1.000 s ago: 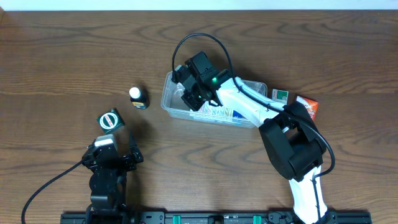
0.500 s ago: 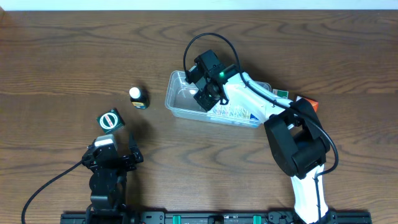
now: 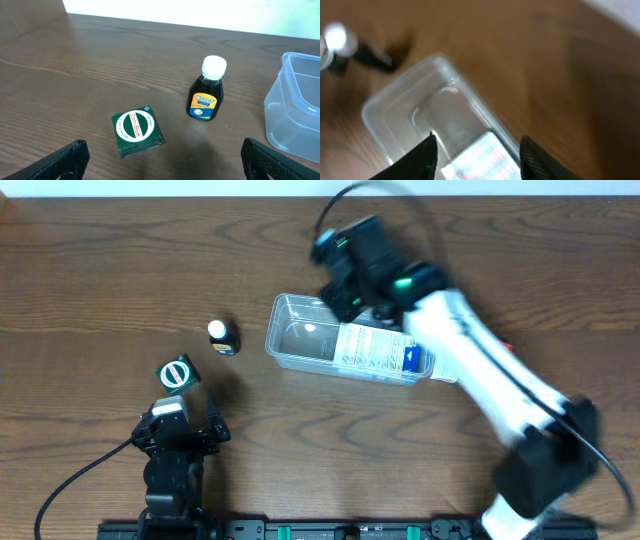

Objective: Pack container
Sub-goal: 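Move right gripper to the red medicine box and grasp it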

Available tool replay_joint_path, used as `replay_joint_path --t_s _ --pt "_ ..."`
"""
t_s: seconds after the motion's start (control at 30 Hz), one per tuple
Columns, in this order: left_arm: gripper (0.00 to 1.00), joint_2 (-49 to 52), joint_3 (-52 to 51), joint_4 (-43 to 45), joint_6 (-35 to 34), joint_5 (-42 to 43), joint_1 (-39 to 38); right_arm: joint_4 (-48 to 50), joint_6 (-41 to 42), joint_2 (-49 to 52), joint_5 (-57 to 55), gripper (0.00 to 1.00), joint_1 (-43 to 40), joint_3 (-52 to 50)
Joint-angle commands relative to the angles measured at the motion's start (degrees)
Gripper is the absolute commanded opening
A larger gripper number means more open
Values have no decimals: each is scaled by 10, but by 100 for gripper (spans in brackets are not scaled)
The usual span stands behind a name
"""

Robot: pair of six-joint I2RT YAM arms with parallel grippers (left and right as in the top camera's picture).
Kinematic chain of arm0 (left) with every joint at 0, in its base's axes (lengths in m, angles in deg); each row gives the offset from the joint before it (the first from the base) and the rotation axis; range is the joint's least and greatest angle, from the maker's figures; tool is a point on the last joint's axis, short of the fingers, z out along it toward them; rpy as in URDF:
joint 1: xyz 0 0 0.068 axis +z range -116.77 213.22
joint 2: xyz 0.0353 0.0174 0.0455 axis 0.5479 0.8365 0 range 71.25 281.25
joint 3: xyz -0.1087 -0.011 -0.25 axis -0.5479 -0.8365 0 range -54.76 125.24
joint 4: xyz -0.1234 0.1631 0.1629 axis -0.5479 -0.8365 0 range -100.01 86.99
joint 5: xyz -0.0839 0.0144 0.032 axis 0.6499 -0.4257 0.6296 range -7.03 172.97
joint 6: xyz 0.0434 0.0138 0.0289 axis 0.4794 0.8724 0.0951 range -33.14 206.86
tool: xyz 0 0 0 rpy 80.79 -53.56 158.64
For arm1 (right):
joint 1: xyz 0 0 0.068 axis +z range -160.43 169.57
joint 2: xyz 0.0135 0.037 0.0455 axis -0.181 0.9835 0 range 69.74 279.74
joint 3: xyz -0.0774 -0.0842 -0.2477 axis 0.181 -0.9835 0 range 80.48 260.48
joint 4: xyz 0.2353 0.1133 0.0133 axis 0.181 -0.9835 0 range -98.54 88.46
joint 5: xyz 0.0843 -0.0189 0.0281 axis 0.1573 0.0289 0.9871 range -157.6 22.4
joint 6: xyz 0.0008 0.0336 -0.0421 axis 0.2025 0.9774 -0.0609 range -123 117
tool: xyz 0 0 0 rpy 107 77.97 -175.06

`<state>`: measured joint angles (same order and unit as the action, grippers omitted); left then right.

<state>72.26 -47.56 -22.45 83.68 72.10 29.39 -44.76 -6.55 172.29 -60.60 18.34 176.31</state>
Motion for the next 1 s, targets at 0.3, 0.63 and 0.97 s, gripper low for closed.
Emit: replay_joint_path --t_s 0.3,0.63,0.97 --pt "98 0 -11 -6 -7 -1 2 -170 242 16 -5 22 -216 -63" --pt "98 0 -11 -6 -7 -1 2 -170 298 21 -20 18 -239 -144" --pt "98 0 -11 -6 -7 -1 2 -33 297 21 30 22 -228 -200"
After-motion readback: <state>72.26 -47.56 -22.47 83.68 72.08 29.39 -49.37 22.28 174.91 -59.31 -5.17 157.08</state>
